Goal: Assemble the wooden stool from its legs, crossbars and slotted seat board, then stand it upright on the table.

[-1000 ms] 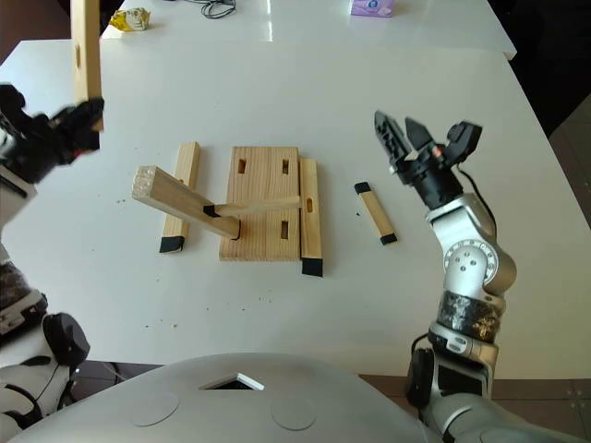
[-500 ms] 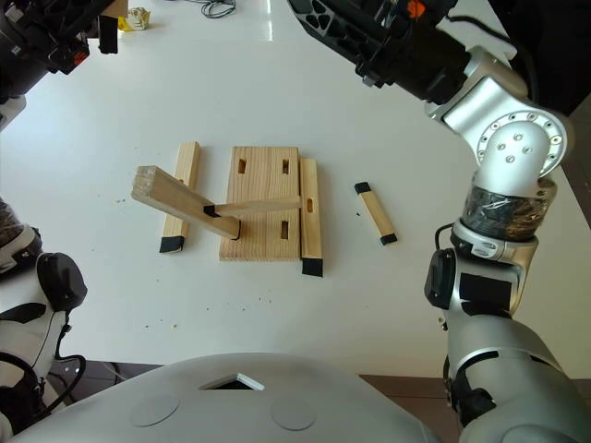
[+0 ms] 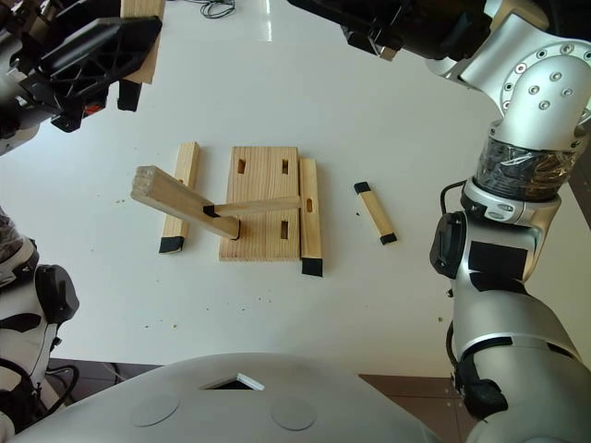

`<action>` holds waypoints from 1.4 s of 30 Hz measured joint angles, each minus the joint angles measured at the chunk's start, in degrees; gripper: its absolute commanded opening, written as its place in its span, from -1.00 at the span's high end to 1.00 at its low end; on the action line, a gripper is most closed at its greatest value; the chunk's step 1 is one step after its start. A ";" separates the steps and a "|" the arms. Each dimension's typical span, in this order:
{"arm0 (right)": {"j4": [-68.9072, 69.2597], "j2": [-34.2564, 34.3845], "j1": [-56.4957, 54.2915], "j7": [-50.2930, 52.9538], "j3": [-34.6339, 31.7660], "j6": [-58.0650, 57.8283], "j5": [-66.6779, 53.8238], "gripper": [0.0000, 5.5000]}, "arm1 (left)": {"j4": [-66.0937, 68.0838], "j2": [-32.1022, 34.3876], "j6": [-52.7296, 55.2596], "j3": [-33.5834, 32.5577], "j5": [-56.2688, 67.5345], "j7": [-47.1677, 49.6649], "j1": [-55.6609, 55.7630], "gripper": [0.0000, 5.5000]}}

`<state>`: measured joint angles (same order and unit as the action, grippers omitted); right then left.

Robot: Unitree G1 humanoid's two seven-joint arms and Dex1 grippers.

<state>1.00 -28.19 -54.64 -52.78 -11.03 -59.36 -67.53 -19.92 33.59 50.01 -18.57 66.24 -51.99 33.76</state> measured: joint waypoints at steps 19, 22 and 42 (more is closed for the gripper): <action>-2.96 0.89 -5.35 3.14 -2.49 -5.64 -7.25 -0.59 | -0.84 2.09 -5.70 5.65 -5.25 -6.03 -6.80 0.27; -1.77 0.88 -5.26 3.19 -2.37 -5.65 -7.24 -0.41 | -0.86 2.12 -5.75 5.79 -5.23 -6.12 -7.06 0.27; 3.68 2.13 0.63 10.62 -1.73 -5.65 -8.05 0.21 | -0.21 4.26 -6.94 7.27 -6.60 -8.55 -8.18 0.27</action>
<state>4.68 -26.05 -54.01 -42.17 -12.77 -65.01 -75.58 -20.13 37.85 43.08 -11.30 59.64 -60.54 25.57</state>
